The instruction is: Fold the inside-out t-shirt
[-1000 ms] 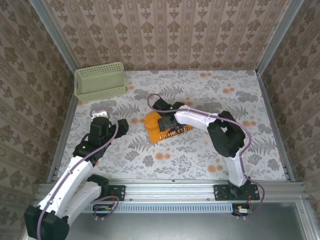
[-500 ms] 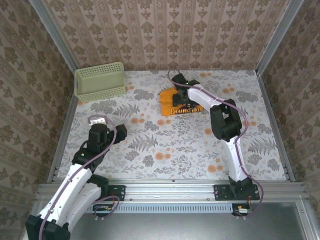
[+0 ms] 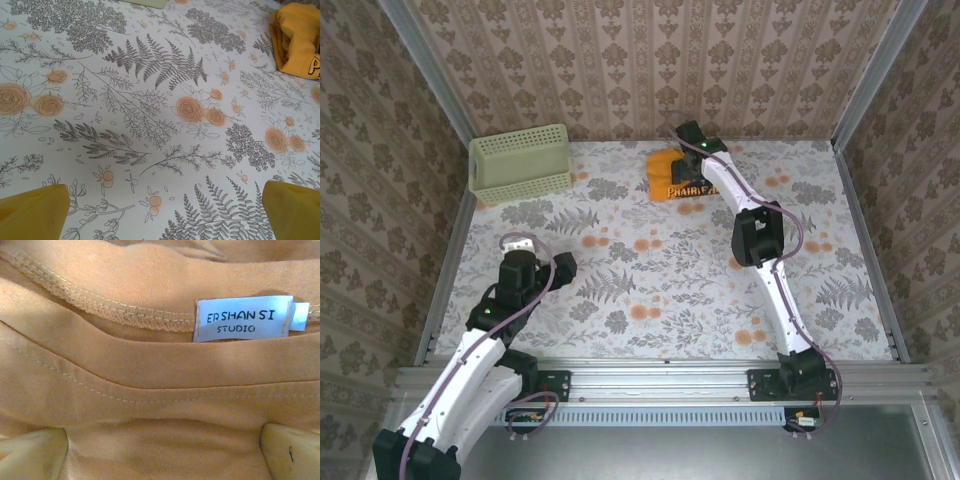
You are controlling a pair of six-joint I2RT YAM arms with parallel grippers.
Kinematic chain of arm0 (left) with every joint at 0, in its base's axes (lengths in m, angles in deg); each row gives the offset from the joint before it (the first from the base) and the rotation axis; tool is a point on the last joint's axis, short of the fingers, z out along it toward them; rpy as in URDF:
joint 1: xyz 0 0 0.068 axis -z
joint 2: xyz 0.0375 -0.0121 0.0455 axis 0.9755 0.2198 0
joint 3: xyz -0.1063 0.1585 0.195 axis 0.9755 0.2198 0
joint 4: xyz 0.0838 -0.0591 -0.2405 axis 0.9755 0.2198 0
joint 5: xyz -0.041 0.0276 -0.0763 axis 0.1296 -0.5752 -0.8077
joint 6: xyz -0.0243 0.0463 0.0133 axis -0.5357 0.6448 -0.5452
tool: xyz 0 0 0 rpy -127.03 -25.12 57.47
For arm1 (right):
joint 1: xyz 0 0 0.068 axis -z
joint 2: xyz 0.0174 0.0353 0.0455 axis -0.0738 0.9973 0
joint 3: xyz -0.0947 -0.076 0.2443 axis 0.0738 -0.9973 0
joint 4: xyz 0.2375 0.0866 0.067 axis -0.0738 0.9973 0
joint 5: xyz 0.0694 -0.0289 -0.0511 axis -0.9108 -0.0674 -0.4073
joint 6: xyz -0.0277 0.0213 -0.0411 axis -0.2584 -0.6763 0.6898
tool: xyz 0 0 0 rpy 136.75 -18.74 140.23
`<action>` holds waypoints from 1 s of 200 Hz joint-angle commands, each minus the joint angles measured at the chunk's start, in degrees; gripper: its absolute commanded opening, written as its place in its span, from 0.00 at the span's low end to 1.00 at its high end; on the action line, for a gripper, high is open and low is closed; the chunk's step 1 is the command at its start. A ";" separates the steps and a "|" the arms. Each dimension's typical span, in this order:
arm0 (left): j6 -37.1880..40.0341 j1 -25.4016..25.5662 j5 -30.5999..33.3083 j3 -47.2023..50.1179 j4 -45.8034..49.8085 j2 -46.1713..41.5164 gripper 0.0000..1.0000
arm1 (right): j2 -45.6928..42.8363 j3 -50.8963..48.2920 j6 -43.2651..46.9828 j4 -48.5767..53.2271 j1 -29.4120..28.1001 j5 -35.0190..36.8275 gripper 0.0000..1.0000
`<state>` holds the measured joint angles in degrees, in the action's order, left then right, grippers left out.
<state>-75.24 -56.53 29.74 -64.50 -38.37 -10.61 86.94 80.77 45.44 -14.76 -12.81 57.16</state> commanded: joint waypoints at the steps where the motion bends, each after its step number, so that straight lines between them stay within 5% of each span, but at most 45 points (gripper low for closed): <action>1: 1.49 -0.57 1.05 -0.03 -1.43 -0.52 1.00 | 2.40 2.79 1.17 3.09 1.20 -1.04 1.00; 72: 2.93 -0.57 9.49 -5.91 0.44 2.03 1.00 | -13.03 -3.47 -0.98 5.86 1.66 -3.85 1.00; 148: 9.34 -1.17 31.46 -4.49 -11.43 7.80 1.00 | -58.97 -62.50 -4.45 -18.00 0.11 -2.06 1.00; 200: 23.43 -6.66 33.18 -3.33 -26.83 24.52 1.00 | -88.41 -99.19 0.02 -42.80 2.04 9.66 1.00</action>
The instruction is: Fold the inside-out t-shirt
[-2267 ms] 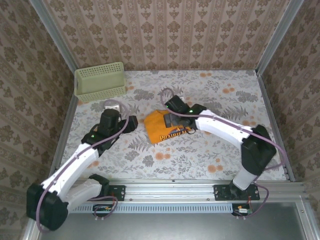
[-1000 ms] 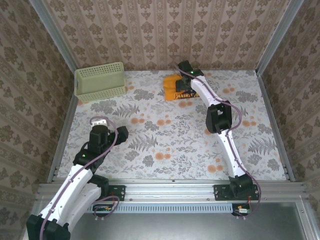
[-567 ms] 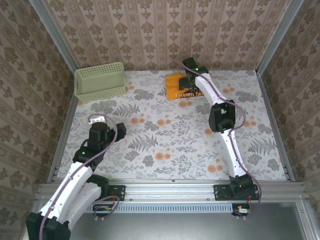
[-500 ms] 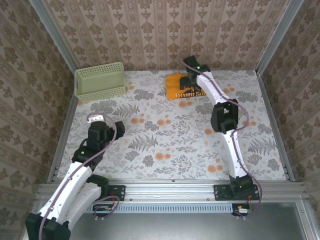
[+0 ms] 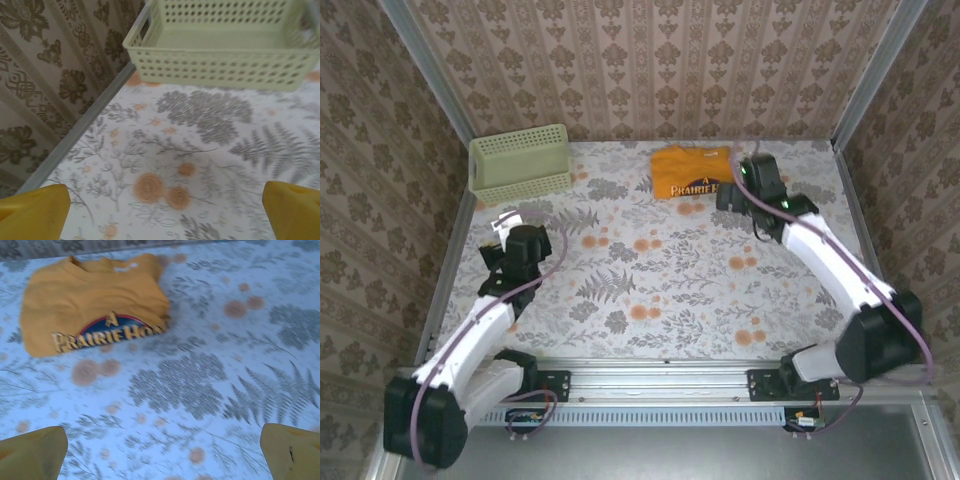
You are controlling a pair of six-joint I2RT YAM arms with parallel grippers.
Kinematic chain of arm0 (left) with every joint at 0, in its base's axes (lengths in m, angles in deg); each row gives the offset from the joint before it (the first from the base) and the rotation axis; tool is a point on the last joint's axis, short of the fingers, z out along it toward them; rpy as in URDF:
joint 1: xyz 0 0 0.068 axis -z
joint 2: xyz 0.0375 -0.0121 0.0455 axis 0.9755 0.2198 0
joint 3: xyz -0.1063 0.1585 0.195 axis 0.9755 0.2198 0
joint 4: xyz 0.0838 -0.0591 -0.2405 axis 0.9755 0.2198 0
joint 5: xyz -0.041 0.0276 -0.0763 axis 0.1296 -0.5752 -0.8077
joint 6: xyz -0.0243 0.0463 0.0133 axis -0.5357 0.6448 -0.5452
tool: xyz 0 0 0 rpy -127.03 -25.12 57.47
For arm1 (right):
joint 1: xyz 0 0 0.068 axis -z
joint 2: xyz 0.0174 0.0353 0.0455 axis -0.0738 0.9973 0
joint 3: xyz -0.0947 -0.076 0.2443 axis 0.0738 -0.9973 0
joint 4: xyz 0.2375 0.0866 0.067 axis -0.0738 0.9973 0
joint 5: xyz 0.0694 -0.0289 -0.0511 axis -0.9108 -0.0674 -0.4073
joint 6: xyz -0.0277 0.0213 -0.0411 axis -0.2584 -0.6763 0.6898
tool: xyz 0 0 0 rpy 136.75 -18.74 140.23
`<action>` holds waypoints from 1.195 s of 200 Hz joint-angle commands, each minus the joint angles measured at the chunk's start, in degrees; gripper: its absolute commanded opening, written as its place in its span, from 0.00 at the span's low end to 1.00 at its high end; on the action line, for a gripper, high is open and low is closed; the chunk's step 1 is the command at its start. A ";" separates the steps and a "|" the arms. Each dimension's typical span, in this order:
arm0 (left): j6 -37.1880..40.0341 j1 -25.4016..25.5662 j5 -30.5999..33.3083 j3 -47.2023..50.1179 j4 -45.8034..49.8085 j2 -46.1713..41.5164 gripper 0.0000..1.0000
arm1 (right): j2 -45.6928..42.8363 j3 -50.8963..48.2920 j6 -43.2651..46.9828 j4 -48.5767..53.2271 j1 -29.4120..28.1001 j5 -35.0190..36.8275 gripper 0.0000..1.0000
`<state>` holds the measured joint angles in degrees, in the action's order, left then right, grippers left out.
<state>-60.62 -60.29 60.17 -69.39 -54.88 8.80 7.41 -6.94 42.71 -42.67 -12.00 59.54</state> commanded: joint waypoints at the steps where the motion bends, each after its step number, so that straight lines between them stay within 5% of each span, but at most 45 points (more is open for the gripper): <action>1: 9.00 -3.02 2.62 1.76 -10.77 5.38 1.00 | -9.18 -12.20 2.93 -15.25 1.30 7.53 1.00; 42: 14.64 -7.57 -9.93 9.54 -31.77 12.81 1.00 | -11.24 -24.90 4.97 -23.32 5.41 15.42 1.00; 99: 18.54 -10.93 -19.55 11.23 -47.71 20.23 1.00 | -2.31 -38.97 12.04 -54.62 7.49 8.31 1.00; 145: 20.72 -12.84 -25.30 13.82 -67.18 33.49 1.00 | 1.55 -40.07 15.06 -65.66 10.55 -0.39 1.00; 158: 19.84 -12.78 -27.27 12.27 -59.59 31.05 1.00 | 3.40 -40.77 15.31 -69.33 12.01 -3.37 1.00; 239: 17.46 -15.22 -27.85 8.99 -55.12 32.00 1.00 | 12.82 -39.58 14.82 -75.33 14.60 -9.64 1.00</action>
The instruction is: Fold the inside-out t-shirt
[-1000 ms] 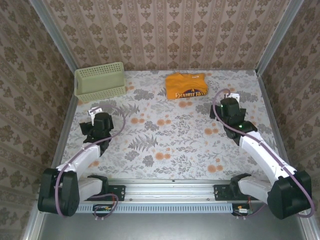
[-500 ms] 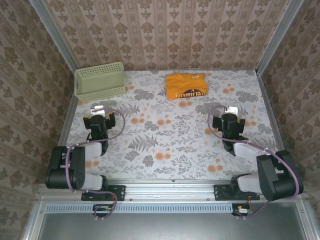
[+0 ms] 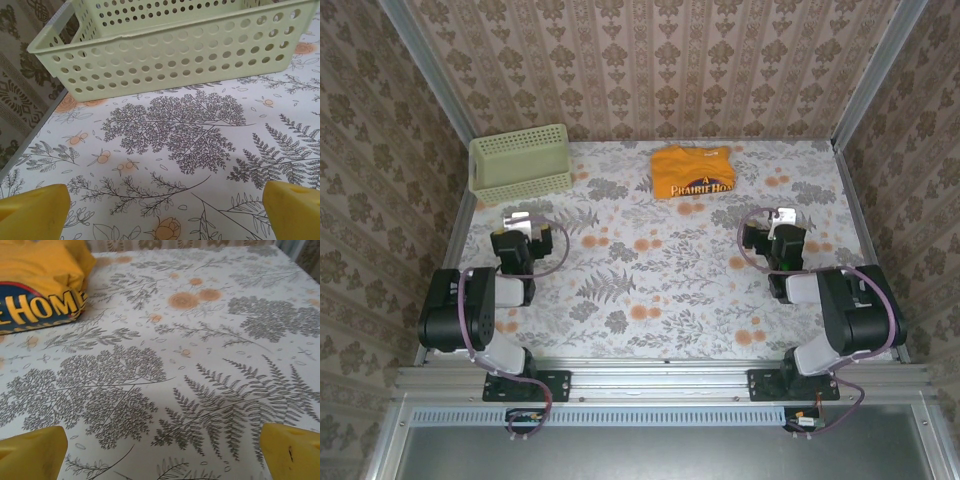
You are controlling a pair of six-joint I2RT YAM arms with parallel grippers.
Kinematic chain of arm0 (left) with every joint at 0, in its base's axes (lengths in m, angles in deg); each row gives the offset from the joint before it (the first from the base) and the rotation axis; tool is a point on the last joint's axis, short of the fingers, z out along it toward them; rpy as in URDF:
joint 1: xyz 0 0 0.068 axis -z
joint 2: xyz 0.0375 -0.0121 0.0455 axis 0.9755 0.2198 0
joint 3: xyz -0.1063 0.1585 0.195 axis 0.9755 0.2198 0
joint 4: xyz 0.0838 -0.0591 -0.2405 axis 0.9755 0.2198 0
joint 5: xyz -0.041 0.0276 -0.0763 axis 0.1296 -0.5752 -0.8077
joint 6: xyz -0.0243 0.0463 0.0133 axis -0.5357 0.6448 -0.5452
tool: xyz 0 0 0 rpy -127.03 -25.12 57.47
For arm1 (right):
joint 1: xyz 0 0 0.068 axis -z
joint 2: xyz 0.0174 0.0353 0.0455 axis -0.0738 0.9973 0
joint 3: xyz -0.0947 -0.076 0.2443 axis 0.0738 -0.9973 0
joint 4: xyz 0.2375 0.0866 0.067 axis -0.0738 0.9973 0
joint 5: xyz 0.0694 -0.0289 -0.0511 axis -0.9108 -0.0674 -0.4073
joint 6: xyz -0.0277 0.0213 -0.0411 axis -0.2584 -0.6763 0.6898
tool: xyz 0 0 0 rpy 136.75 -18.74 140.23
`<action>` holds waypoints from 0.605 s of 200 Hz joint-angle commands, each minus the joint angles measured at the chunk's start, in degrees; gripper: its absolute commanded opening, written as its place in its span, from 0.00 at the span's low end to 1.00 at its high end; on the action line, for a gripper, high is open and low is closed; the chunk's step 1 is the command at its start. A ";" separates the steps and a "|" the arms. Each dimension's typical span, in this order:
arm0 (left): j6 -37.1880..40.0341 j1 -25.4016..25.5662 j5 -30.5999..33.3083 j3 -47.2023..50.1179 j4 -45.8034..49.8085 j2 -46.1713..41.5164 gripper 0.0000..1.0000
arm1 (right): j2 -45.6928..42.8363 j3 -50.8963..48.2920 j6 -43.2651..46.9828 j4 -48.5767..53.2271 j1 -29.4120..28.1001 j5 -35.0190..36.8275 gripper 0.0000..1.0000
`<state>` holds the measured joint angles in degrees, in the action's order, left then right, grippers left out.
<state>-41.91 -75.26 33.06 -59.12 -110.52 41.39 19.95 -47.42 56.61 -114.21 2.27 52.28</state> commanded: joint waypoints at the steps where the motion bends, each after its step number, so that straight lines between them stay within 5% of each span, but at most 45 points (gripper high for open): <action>1: -1.25 -0.22 -0.75 -1.28 0.55 -0.58 1.00 | 0.29 0.86 0.95 -3.90 0.26 -2.38 1.00; 121: -1.43 0.24 1.24 -0.93 -0.14 -0.64 1.00 | 0.18 0.61 1.15 -4.10 -0.16 -1.49 1.00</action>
